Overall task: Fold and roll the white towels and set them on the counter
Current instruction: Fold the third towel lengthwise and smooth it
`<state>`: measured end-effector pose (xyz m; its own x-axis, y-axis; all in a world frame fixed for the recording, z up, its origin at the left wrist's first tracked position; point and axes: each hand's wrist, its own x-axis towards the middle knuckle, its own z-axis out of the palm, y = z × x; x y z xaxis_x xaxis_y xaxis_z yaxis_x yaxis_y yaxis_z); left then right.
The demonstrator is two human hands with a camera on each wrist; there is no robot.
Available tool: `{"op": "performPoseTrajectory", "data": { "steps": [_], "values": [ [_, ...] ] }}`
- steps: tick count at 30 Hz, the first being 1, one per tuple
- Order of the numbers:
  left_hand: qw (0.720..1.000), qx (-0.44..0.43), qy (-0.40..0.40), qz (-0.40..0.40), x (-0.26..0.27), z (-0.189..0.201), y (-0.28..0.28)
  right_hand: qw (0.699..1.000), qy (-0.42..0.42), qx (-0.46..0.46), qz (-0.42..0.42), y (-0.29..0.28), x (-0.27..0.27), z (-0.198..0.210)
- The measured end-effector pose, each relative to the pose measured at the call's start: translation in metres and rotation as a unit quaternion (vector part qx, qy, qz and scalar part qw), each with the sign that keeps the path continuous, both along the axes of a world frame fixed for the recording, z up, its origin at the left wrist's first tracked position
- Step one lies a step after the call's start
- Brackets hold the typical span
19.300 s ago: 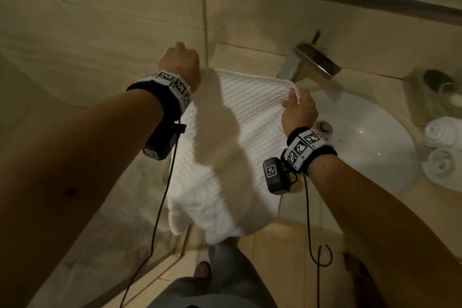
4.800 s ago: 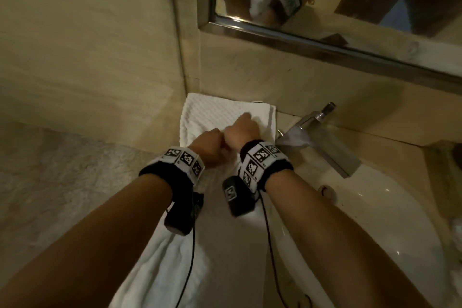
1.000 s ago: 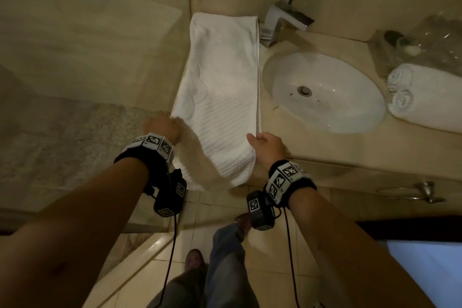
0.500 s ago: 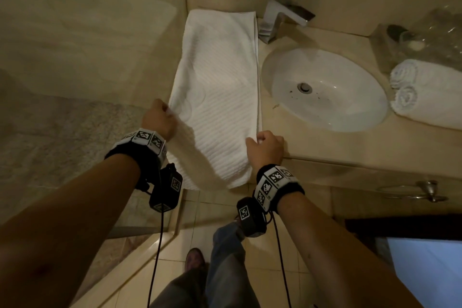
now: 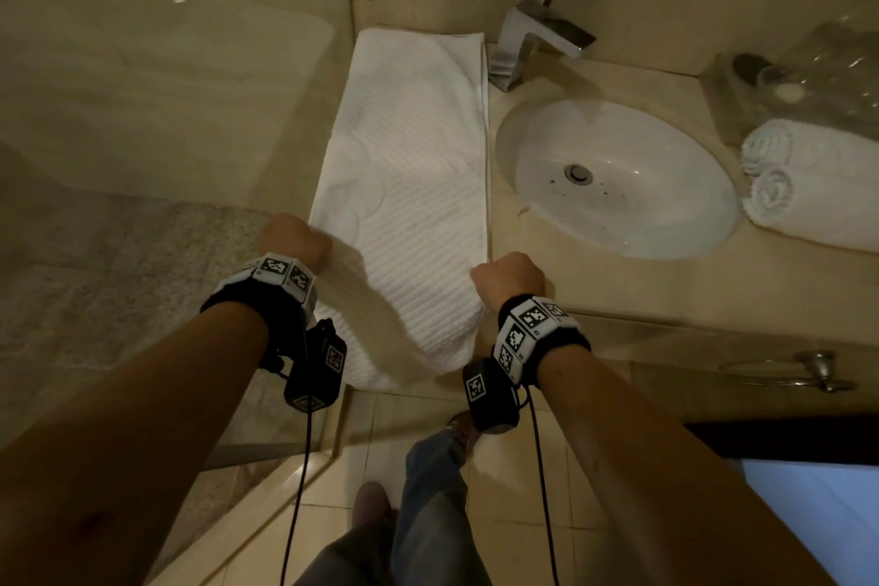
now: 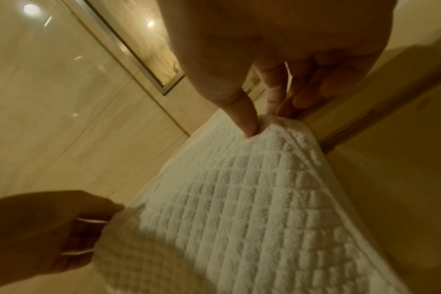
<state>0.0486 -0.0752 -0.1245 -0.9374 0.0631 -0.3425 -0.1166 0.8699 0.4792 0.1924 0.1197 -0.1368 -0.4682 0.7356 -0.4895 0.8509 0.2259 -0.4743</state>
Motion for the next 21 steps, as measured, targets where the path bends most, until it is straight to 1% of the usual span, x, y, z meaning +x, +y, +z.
{"op": "performPoseTrajectory", "data": {
  "steps": [4,10,12,15,17,19,21],
  "values": [
    [0.999,0.004,-0.034,-0.022,-0.016,0.004,-0.002,0.999,0.021,0.031,0.016,0.003,-0.007,-0.007],
    [0.999,-0.034,-0.023,-0.027,-0.027,0.008,0.018,0.998,0.042,0.054,0.013,0.012,-0.025,-0.006],
    [0.999,-0.035,-0.026,-0.024,-0.036,0.010,0.029,0.996,0.045,0.063,0.037,0.017,-0.036,-0.002],
    [0.997,-0.042,-0.039,-0.043,-0.055,0.015,0.046,0.992,0.049,0.058,0.105,0.027,-0.061,0.009],
    [0.996,-0.049,-0.043,-0.057,-0.071,0.017,0.059,0.989,0.040,0.049,0.132,0.036,-0.081,0.014],
    [0.996,-0.058,-0.044,-0.060,-0.091,0.017,0.075,0.989,0.036,0.042,0.140,0.049,-0.103,0.013],
    [0.994,-0.073,-0.044,-0.065,-0.111,0.019,0.091,0.989,0.052,0.042,0.134,0.063,-0.125,0.010]
  ]
}}
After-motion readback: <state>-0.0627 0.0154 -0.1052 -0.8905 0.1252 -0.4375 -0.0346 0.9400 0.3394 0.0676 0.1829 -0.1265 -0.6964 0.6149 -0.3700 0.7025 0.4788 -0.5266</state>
